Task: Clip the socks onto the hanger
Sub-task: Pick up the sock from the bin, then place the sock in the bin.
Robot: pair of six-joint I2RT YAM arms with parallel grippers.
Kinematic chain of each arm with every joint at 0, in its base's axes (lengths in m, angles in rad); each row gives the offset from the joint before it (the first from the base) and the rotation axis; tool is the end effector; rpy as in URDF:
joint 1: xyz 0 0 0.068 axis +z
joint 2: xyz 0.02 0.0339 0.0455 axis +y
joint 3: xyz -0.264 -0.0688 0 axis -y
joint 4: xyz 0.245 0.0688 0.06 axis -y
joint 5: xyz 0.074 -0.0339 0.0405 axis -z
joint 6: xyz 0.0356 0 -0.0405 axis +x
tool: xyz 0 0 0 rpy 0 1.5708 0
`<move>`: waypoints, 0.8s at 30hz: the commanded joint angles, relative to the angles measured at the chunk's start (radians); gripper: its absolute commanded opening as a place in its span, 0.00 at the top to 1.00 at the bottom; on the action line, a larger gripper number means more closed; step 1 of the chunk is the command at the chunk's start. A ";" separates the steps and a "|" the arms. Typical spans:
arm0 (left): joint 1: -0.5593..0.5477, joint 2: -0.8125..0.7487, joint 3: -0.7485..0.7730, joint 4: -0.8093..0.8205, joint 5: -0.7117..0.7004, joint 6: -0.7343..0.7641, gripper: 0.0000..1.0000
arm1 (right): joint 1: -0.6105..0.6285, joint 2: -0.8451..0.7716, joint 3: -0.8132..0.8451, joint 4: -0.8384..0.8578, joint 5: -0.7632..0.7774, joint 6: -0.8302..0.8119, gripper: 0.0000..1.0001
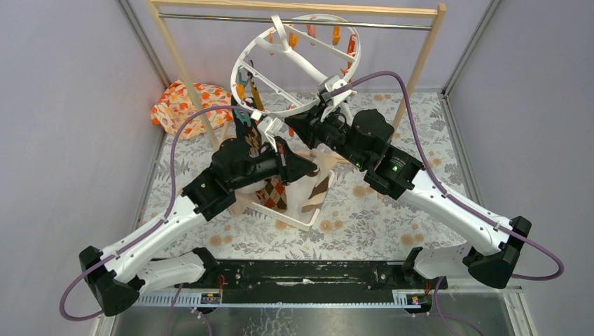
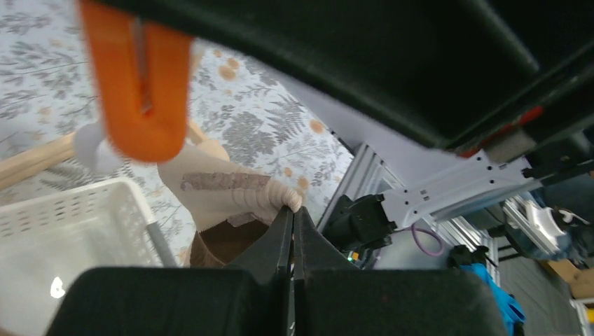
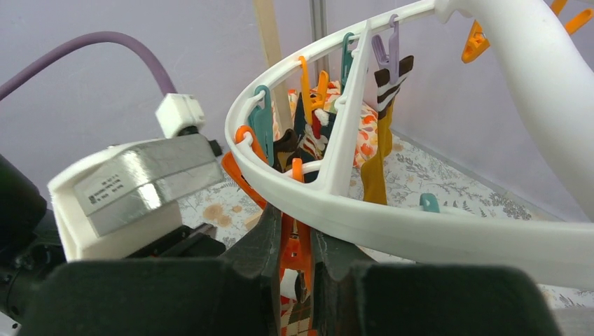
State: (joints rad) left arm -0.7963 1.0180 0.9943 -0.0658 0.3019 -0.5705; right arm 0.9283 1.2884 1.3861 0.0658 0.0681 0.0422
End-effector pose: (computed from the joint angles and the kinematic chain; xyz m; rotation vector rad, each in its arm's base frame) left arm 0.1570 -0.1756 0.3827 0.4531 1.7665 -1.2559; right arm 0.1772 0.2327 0.4685 -0.5687 1.3342 0.7529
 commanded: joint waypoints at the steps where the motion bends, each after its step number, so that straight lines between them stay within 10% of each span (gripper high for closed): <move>1: -0.007 0.049 0.057 0.111 0.128 -0.050 1.00 | -0.003 -0.028 0.024 0.025 0.008 0.001 1.00; 24: 0.003 0.080 -0.218 0.133 -0.108 -0.029 1.00 | -0.005 -0.060 -0.022 0.023 0.026 -0.005 1.00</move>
State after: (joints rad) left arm -0.8028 1.0969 0.8318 0.0456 0.2825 -0.6117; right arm 0.9245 1.2537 1.3628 0.0555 0.0956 0.0410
